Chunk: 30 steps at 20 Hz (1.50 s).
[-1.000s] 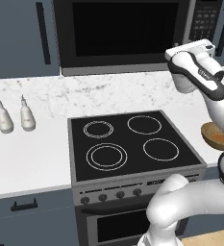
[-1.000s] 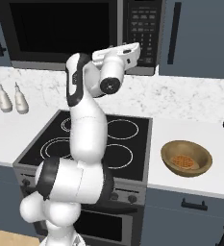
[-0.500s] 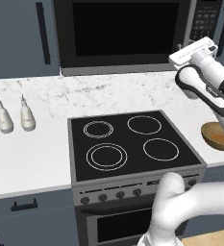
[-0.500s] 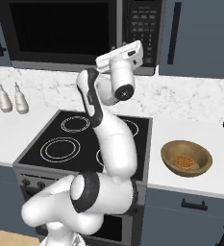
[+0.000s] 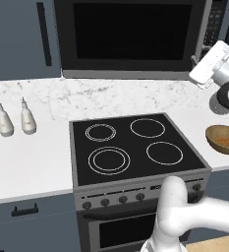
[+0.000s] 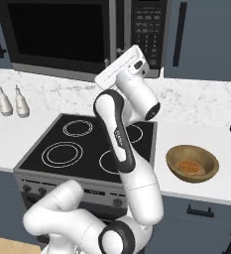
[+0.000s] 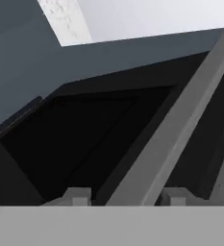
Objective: Open the microwave, place the bowl with waffle inside the microwave, then close the microwave door and turn it on.
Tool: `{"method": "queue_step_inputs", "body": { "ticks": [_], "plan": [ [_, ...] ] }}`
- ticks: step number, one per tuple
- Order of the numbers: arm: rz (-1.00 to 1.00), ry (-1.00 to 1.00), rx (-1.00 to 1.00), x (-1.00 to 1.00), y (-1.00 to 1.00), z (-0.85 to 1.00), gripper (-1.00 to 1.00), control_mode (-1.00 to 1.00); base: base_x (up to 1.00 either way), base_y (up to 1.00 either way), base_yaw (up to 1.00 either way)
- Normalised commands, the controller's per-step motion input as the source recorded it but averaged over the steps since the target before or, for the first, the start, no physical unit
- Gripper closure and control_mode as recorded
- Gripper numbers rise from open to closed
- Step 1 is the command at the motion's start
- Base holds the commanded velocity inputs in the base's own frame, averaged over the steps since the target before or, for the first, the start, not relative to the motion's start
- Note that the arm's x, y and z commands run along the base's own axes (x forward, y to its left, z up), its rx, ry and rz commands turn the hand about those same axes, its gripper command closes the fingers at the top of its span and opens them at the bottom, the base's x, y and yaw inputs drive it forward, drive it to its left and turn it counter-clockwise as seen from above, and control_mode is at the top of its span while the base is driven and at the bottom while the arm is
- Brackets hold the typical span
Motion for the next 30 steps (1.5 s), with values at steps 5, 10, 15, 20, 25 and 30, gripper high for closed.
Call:
{"method": "queue_step_inputs", "body": {
  "ticks": [5, 10, 15, 20, 25, 30],
  "plan": [
    [0.34, -0.15, -0.39, -1.0, 0.0, -0.02, 1.0, -1.0, 0.0, 0.0, 0.0],
    [0.28, -0.16, -0.48, -1.0, -0.02, -0.01, 1.0, -1.0, 0.0, 0.0, 0.0],
    [0.19, -0.23, -0.45, -1.0, -0.4, 0.0, -1.0, -1.0, 0.0, 0.0, 0.0],
    [-0.05, -0.27, -0.37, -0.62, -0.86, 0.0, -1.0, -1.0, 0.0, 0.0, 0.0],
    [-0.28, -0.02, -0.25, 1.0, -0.52, -0.26, -1.0, -1.0, 0.0, 0.0, 0.0],
    [-0.42, -0.09, -0.5, 1.0, 0.01, -0.67, -1.0, -1.0, 0.0, 0.0, 0.0]
  ]
}}
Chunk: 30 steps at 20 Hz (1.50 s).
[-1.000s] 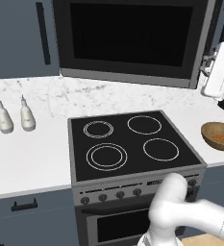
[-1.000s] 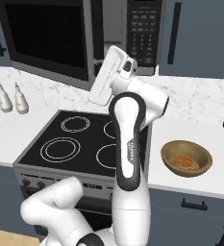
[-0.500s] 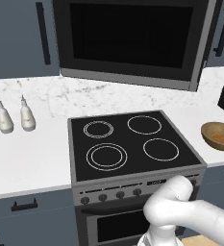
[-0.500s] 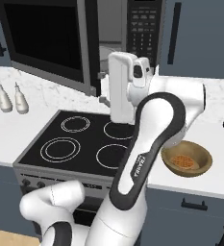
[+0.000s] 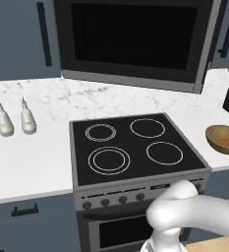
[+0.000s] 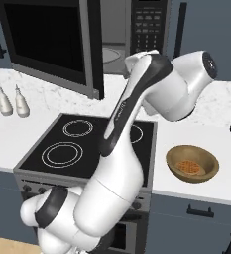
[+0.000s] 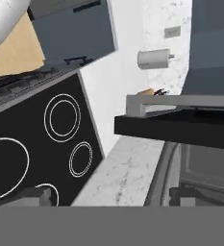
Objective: Open the microwave, place the bowl with waffle inside the microwave, then close the microwave door and turn it on.
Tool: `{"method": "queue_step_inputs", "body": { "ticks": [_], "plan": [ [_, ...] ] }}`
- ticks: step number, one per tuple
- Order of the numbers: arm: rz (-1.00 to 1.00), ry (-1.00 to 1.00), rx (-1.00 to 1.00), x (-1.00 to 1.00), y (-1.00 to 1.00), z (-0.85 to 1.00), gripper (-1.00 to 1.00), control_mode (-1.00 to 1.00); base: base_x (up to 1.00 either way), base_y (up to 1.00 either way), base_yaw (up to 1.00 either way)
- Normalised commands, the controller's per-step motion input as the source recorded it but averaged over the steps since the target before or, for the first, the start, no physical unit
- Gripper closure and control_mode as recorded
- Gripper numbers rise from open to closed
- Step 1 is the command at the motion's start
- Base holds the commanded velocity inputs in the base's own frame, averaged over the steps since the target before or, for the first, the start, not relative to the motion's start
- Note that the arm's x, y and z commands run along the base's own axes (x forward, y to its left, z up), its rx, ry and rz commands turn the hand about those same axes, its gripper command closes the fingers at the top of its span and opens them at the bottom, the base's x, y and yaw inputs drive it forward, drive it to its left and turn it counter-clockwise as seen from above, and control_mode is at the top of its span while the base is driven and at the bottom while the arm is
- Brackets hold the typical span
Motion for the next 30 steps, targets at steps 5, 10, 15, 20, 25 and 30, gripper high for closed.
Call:
{"method": "queue_step_inputs", "body": {
  "ticks": [5, 10, 15, 20, 25, 30],
  "plan": [
    [-0.34, -0.07, -0.09, 1.0, 0.01, -0.15, -1.0, -1.0, 0.0, 0.0, 0.0],
    [-0.17, 0.08, 0.14, 0.99, 0.0, 0.0, -1.0, -1.0, 0.0, 0.0, 0.0],
    [0.01, 0.18, 0.36, 0.36, 0.0, 0.01, -1.0, -1.0, 0.0, 0.0, 0.0],
    [0.12, 0.09, 0.3, 0.0, 0.12, 0.07, -1.0, -1.0, 0.0, 0.0, 0.0],
    [0.21, 0.04, 0.05, 0.03, 0.71, 0.01, -1.0, -1.0, 0.0, 0.0, 0.0],
    [0.18, -0.01, 0.01, -0.16, 0.69, 0.15, -1.0, -1.0, 0.0, 0.0, 0.0]
  ]
}}
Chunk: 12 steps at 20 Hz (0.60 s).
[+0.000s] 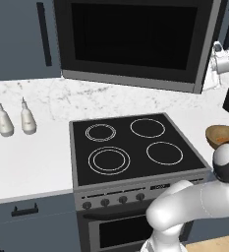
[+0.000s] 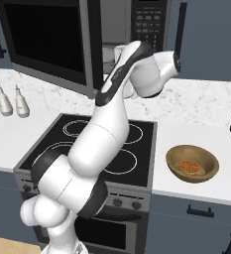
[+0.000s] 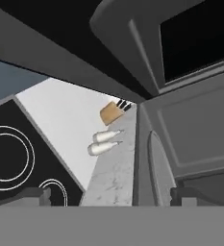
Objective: Open the microwave, place the bowl with waffle inside the microwave, then close the microwave door and turn it on.
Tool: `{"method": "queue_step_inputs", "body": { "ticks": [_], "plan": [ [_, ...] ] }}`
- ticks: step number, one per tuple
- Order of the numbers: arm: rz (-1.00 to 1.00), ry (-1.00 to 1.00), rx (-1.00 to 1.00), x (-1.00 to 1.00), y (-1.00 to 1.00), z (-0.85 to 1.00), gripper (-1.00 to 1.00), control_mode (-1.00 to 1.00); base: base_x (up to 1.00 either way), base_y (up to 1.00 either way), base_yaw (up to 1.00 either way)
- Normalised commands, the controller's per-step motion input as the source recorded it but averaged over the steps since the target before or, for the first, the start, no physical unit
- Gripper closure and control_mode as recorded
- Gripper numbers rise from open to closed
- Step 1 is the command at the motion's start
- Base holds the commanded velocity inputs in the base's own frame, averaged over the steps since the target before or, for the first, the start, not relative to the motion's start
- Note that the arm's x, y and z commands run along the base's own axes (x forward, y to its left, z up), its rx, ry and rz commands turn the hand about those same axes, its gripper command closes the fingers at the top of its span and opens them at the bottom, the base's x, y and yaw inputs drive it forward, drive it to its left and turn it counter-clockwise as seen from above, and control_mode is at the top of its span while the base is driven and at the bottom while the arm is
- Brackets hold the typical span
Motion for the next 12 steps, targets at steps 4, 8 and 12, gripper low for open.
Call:
{"method": "queue_step_inputs", "body": {
  "ticks": [4, 8, 12],
  "plan": [
    [0.11, -0.09, 0.1, -0.82, 0.12, 0.37, -1.0, -1.0, 0.0, 0.0, 0.0],
    [0.12, -0.01, 0.16, -0.77, 0.26, 0.14, -1.0, -1.0, 0.0, 0.0, 0.0],
    [0.18, 0.0, 0.06, -0.44, 0.84, 0.0, -1.0, -1.0, 0.0, 0.0, 0.0]
  ]
}}
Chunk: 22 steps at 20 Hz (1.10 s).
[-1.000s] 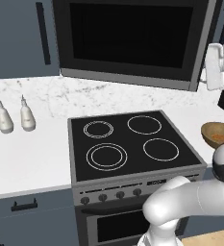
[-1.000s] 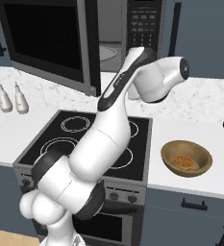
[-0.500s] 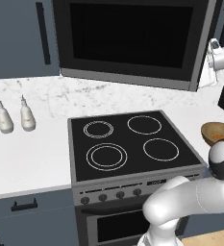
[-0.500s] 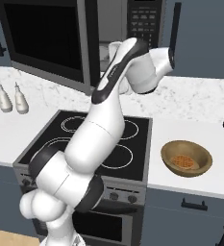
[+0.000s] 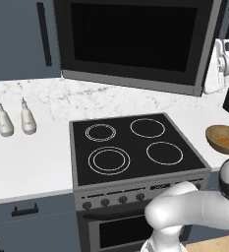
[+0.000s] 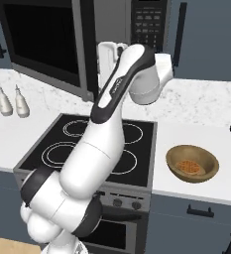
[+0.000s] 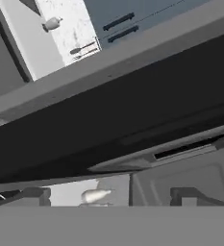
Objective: Open the microwave, place the bowl with waffle inside the microwave, then close the microwave door and turn it on.
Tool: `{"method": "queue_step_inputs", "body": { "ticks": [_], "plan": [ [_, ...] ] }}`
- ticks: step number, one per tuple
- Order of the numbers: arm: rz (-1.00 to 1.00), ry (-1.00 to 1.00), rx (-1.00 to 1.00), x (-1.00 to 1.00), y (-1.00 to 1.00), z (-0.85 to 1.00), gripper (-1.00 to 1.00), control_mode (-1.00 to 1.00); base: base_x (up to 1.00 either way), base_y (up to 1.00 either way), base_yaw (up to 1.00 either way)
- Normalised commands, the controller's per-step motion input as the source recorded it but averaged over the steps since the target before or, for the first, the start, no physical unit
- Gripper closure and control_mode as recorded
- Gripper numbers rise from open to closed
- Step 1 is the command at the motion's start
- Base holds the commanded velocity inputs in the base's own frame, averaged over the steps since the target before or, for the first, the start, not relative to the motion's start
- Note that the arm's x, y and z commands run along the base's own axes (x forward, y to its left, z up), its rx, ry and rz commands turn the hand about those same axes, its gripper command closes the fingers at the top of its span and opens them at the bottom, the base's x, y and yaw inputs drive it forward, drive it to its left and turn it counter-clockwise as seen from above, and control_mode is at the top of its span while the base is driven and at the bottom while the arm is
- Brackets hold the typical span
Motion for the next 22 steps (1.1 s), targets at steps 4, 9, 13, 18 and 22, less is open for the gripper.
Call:
{"method": "queue_step_inputs", "body": {
  "ticks": [4, 9, 13, 18, 22],
  "plan": [
    [0.23, 0.0, 0.0, -0.35, 1.0, 0.0, -1.0, -1.0, 0.0, 0.0, 0.0],
    [0.22, 0.0, 0.0, -0.61, 1.0, 0.01, -1.0, -1.0, 0.0, 0.0, 0.0],
    [0.21, -0.01, 0.0, -0.77, 0.99, 0.02, -1.0, -1.0, 0.0, 0.0, 0.0],
    [0.22, -0.02, 0.0, -0.72, 0.92, 0.04, -1.0, -1.0, 0.0, 0.0, 0.0],
    [0.2, -0.02, 0.0, -0.48, 0.66, 0.09, -1.0, -1.0, 0.0, 0.0, 0.0]
  ]
}}
